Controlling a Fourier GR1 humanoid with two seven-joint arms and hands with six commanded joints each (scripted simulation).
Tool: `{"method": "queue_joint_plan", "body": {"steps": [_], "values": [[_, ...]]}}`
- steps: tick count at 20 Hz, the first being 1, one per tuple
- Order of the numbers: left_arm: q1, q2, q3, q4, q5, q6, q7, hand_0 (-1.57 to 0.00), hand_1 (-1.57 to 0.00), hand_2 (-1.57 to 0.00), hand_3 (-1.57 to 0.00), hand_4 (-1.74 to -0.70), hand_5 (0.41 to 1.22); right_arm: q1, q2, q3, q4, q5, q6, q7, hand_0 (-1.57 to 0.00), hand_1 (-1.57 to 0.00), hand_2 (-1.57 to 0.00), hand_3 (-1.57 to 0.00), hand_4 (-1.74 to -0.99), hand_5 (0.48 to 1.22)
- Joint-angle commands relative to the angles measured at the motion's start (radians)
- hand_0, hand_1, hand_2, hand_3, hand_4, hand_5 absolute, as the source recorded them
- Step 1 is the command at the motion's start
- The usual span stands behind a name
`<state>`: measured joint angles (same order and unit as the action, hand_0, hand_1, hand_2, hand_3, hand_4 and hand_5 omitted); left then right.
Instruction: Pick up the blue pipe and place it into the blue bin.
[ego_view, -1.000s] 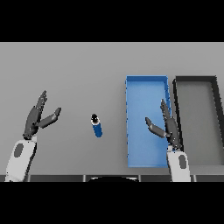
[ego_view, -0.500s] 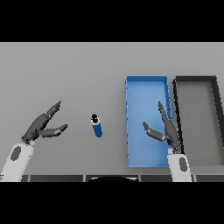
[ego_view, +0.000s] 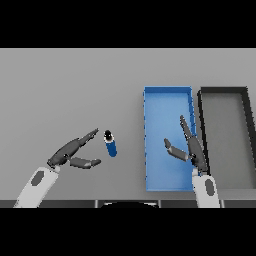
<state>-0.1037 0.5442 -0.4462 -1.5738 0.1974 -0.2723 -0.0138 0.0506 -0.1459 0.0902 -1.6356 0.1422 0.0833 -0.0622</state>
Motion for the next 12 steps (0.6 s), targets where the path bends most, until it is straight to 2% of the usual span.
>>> {"method": "queue_joint_plan", "body": {"steps": [1, 6, 10, 12], "values": [[0.014, -0.009, -0.014, -0.007, -0.019, 0.007, -0.025, 0.00, 0.00, 0.00, 0.00, -1.20, 0.483, 0.008, -0.003, -0.004, 0.000, -0.003, 0.002, -0.007, 0.00, 0.00, 0.00, 0.00, -1.299, 0.654], [-0.017, -0.111, -0.051, 0.060, -0.095, 0.065, -0.063, 0.00, 0.00, 0.00, 0.00, -1.22, 0.499, -0.008, 0.009, -0.002, 0.000, -0.007, -0.003, 0.029, 0.00, 0.00, 0.00, 0.00, -1.306, 0.651], [-0.069, -0.188, -0.059, 0.141, -0.114, 0.085, -0.067, 0.00, 0.00, 0.00, 0.00, -1.22, 0.502, 0.009, 0.002, -0.009, 0.001, -0.013, 0.003, 0.005, 0.00, 0.00, 0.00, 0.00, -1.320, 0.655], [-0.096, -0.223, -0.070, 0.179, -0.136, 0.096, -0.075, 0.00, 0.00, 0.00, 0.00, -1.19, 0.496, 0.014, 0.005, -0.003, -0.009, -0.003, -0.003, 0.016, 0.00, 0.00, 0.00, 0.00, -1.320, 0.659]]}}
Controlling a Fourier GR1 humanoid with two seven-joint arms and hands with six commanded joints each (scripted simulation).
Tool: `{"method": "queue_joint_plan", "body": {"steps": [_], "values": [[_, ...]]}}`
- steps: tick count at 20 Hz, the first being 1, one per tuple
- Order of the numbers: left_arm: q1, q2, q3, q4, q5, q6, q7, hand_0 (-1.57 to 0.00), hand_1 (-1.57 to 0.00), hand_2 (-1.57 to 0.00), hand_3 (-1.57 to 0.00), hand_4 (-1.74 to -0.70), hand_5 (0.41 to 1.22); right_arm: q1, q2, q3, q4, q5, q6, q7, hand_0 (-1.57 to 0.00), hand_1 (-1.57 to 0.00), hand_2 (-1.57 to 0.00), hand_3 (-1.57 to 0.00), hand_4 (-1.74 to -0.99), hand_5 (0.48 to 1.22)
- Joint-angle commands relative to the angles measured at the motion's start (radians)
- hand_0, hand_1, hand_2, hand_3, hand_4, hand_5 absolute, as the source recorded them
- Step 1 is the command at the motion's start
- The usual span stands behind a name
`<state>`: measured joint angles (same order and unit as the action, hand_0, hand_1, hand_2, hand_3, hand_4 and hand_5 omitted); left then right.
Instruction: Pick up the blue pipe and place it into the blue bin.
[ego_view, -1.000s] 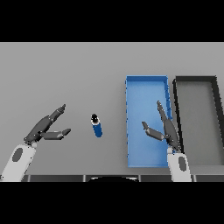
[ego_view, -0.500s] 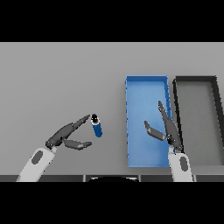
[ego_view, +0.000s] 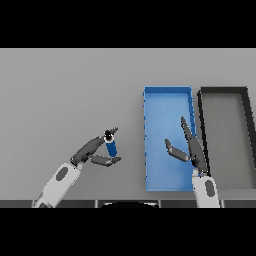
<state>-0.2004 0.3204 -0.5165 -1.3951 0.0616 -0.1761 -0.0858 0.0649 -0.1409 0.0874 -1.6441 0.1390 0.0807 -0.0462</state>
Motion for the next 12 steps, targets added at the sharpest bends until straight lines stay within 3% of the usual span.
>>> {"method": "queue_joint_plan", "body": {"steps": [1, 3, 6, 8, 9, 10, 12], "values": [[-0.007, -0.009, -0.006, 0.020, -0.021, 0.011, -0.015, 0.00, 0.00, 0.00, 0.00, -1.18, 0.492, 0.000, 0.001, -0.002, -0.006, -0.002, -0.003, 0.015, 0.00, 0.00, 0.00, 0.00, -1.324, 0.662], [-0.028, -0.037, -0.010, 0.061, -0.037, 0.021, -0.031, 0.00, 0.00, 0.00, 0.00, -1.16, 0.491, 0.002, 0.003, 0.003, -0.004, 0.010, -0.009, 0.017, 0.00, 0.00, 0.00, 0.00, -1.323, 0.665], [-0.042, -0.083, -0.002, 0.091, 0.013, -0.011, -0.035, 0.00, 0.00, -0.02, -0.02, -1.22, 0.536, 0.008, -0.001, -0.002, -0.005, 0.003, -0.005, 0.004, 0.00, 0.00, 0.00, 0.00, -1.321, 0.664], [-0.052, -0.107, 0.005, 0.118, 0.027, -0.017, -0.044, 0.00, -0.09, -0.21, -0.20, -1.28, 0.607, -0.003, -0.008, -0.006, -0.010, -0.004, 0.000, 0.014, 0.00, 0.00, 0.00, 0.00, -1.320, 0.664], [-0.036, -0.120, 0.004, 0.115, 0.041, -0.016, -0.043, -0.09, -0.25, -0.39, -0.47, -1.31, 0.730, 0.002, -0.012, -0.011, 0.001, -0.008, 0.005, 0.010, 0.00, 0.00, 0.00, 0.00, -1.319, 0.663], [-0.037, -0.133, 0.013, 0.122, 0.060, -0.022, -0.046, -0.34, -0.50, -0.63, -0.69, -1.39, 0.828, -0.003, -0.009, -0.011, 0.004, -0.008, 0.003, 0.006, 0.00, 0.00, 0.00, 0.00, -1.322, 0.666], [-0.035, -0.146, 0.014, 0.125, 0.067, -0.035, -0.062, -0.78, -0.89, -0.97, -0.98, -1.51, 0.969, -0.003, -0.006, -0.004, 0.005, 0.011, -0.008, 0.001, 0.00, 0.00, 0.00, 0.00, -1.313, 0.665]]}}
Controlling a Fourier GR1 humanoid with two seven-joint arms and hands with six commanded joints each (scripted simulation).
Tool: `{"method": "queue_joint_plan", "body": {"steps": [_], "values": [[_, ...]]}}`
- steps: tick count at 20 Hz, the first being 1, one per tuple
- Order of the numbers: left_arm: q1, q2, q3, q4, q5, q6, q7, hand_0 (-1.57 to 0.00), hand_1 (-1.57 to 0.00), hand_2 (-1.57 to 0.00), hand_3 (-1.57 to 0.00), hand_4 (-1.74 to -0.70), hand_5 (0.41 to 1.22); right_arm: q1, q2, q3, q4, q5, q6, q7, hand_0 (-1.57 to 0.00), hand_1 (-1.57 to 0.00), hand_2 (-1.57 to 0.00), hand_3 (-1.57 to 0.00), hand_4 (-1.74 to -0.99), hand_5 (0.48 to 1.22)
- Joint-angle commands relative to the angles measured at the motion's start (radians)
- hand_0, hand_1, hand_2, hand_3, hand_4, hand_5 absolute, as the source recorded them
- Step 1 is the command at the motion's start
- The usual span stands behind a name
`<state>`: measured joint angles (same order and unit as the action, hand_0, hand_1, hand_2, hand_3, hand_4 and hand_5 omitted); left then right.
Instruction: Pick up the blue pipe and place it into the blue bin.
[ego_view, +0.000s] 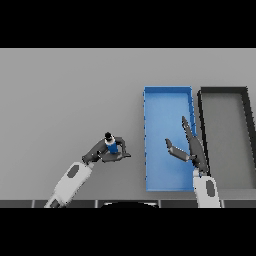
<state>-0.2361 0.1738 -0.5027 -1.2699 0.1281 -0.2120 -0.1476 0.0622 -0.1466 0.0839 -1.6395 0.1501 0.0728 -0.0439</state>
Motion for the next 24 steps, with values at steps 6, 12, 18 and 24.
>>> {"method": "queue_joint_plan", "body": {"steps": [6, 12, 18, 24], "values": [[0.020, 0.000, -0.028, -0.042, -0.031, 0.035, -0.010, -1.36, -1.39, -1.41, -1.38, -1.67, 1.155, -0.007, -0.006, 0.000, -0.003, -0.002, 0.006, 0.010, 0.00, 0.00, 0.00, 0.00, -1.288, 0.664], [-0.021, -0.033, -0.038, -0.141, -0.004, 0.039, -0.046, -1.52, -1.52, -1.53, -1.45, -1.71, 1.204, -0.025, -0.004, 0.000, 0.013, 0.004, 0.005, 0.004, 0.00, 0.00, 0.00, 0.00, -1.280, 0.663], [-0.073, -0.031, -0.039, -0.248, 0.031, 0.027, 0.058, -1.56, -1.56, -1.56, -1.45, -1.72, 1.216, -0.013, -0.013, 0.011, 0.010, 0.037, -0.006, -0.005, 0.00, 0.00, 0.00, 0.00, -1.272, 0.684], [-0.071, -0.020, -0.049, -0.288, 0.032, 0.026, 0.129, -1.57, -1.57, -1.57, -1.44, -1.73, 1.219, 0.073, 0.023, 0.020, -0.045, 0.031, -0.029, -0.030, 0.00, 0.00, 0.00, 0.00, -1.269, 0.688]]}}
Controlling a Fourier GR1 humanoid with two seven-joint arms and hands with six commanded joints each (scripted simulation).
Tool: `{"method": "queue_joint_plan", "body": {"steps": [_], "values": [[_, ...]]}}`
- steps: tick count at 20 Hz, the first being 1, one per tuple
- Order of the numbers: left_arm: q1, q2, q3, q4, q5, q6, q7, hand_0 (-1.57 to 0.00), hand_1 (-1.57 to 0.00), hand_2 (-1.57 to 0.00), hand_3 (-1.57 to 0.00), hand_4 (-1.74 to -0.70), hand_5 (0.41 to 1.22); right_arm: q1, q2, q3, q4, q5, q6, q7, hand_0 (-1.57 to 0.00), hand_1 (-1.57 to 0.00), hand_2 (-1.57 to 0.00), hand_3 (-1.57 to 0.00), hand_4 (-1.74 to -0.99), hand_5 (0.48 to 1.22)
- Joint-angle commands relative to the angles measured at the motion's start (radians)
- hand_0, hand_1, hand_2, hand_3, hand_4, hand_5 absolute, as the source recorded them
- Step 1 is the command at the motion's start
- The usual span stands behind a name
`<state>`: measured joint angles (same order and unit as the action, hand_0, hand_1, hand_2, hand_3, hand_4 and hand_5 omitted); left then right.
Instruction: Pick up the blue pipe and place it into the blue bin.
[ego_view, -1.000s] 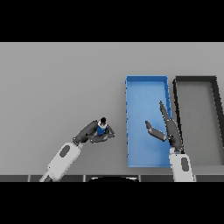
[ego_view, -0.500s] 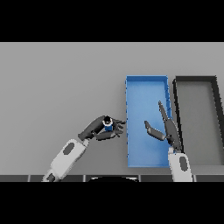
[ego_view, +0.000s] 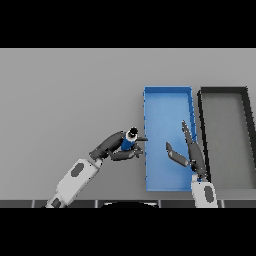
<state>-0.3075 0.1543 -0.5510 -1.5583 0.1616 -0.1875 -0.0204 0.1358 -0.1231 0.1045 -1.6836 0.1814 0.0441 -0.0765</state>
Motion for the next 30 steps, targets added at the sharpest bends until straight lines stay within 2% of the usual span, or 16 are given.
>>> {"method": "queue_joint_plan", "body": {"steps": [1, 3, 5, 7, 8, 10, 12, 15, 18, 20, 24, 25, 26, 27, 30], "values": [[0.000, -0.002, 0.000, 0.000, -0.003, 0.003, -0.003, -1.57, -1.57, -1.57, -1.44, -1.73, 1.219, 0.033, 0.016, 0.005, -0.022, 0.007, -0.018, 0.006, 0.00, 0.00, 0.00, 0.00, -1.269, 0.688], [0.008, -0.001, -0.004, -0.002, -0.006, 0.000, -0.001, -1.57, -1.57, -1.57, -1.44, -1.73, 1.219, 0.110, 0.056, 0.024, -0.064, 0.029, -0.057, 0.014, 0.00, 0.00, 0.00, 0.00, -1.255, 0.688], [-0.006, -0.007, 0.002, 0.006, -0.007, 0.002, 0.012, -1.57, -1.57, -1.57, -1.44, -1.73, 1.220, 0.138, 0.069, 0.025, -0.092, 0.035, -0.077, 0.036, 0.00, 0.00, 0.00, 0.00, -1.243, 0.687], [-0.003, -0.024, -0.008, 0.011, -0.016, 0.005, 0.013, -1.57, -1.57, -1.57, -1.44, -1.73, 1.220, 0.150, 0.065, 0.024, -0.114, 0.034, -0.078, 0.026, 0.00, 0.00, 0.00, 0.00, -1.213, 0.684], [0.001, -0.022, -0.006, 0.010, -0.015, 0.002, 0.010, -1.57, -1.57, -1.57, -1.44, -1.73, 1.220, 0.145, 0.076, 0.022, -0.126, -0.019, -0.049, 0.008, 0.00, 0.00, 0.00, 0.00, -1.215, 0.669], [0.011, -0.009, 0.000, 0.018, -0.019, -0.008, -0.004, -1.57, -1.57, -1.57, -1.44, -1.73, 1.221, 0.132, 0.046, 0.002, -0.180, -0.155, 0.047, -0.002, 0.00, 0.00, 0.00, 0.00, -1.231, 0.620], [0.005, -0.009, 0.004, 0.005, -0.013, -0.012, -0.002, -1.57, -1.57, -1.57, -1.44, -1.73, 1.221, 0.120, 0.007, -0.002, -0.254, -0.265, 0.117, 0.056, 0.00, 0.00, 0.00, 0.00, -1.254, 0.554], [-0.004, -0.006, 0.009, 0.007, -0.015, -0.020, 0.002, -1.57, -1.57, -1.57, -1.44, -1.73, 1.221, 0.041, -0.066, 0.008, -0.332, -0.415, 0.210, 0.169, 0.00, 0.00, 0.00, 0.00, -1.313, 0.517], [-0.002, -0.023, -0.008, 0.009, -0.043, -0.008, 0.004, -1.57, -1.57, -1.57, -1.44, -1.73, 1.221, -0.051, -0.120, 0.068, -0.403, -0.475, 0.269, 0.273, 0.00, 0.00, 0.00, 0.00, -1.335, 0.507], [-0.006, -0.010, 0.002, 0.004, -0.040, -0.015, 0.005, -1.57, -1.57, -1.57, -1.44, -1.73, 1.221, -0.131, -0.151, 0.081, -0.412, -0.522, 0.286, 0.347, 0.00, 0.00, 0.00, 0.00, -1.340, 0.499], [-0.005, -0.016, 0.003, -0.002, -0.035, -0.020, 0.015, -1.57, -1.57, -1.57, -1.44, -1.73, 1.221, -0.289, -0.152, 0.132, -0.398, -0.541, 0.292, 0.429, 0.00, 0.00, 0.00, 0.00, -1.326, 0.485], [-0.004, -0.017, 0.001, -0.003, -0.031, -0.023, 0.019, -1.57, -1.57, -1.57, -1.44, -1.73, 1.221, -0.318, -0.157, 0.143, -0.405, -0.546, 0.300, 0.434, 0.00, 0.00, 0.00, 0.00, -1.324, 0.488], [-0.011, -0.023, 0.001, 0.003, -0.037, -0.023, 0.023, -1.57, -1.57, -1.57, -1.44, -1.73, 1.221, -0.351, -0.157, 0.145, -0.378, -0.542, 0.310, 0.443, 0.00, 0.00, 0.00, 0.00, -1.318, 0.490], [-0.003, -0.017, -0.001, -0.002, -0.038, -0.031, 0.005, -1.57, -1.57, -1.57, -1.44, -1.73, 1.221, -0.369, -0.151, 0.161, -0.366, -0.538, 0.327, 0.444, 0.00, 0.00, 0.00, 0.00, -1.307, 0.497], [0.002, -0.012, 0.006, -0.005, -0.022, -0.053, -0.031, -1.57, -1.57, -1.57, -1.51, -1.59, 1.221, -0.456, -0.120, 0.196, -0.320, -0.518, 0.340, 0.463, 0.00, 0.00, 0.00, 0.00, -1.256, 0.517]]}}
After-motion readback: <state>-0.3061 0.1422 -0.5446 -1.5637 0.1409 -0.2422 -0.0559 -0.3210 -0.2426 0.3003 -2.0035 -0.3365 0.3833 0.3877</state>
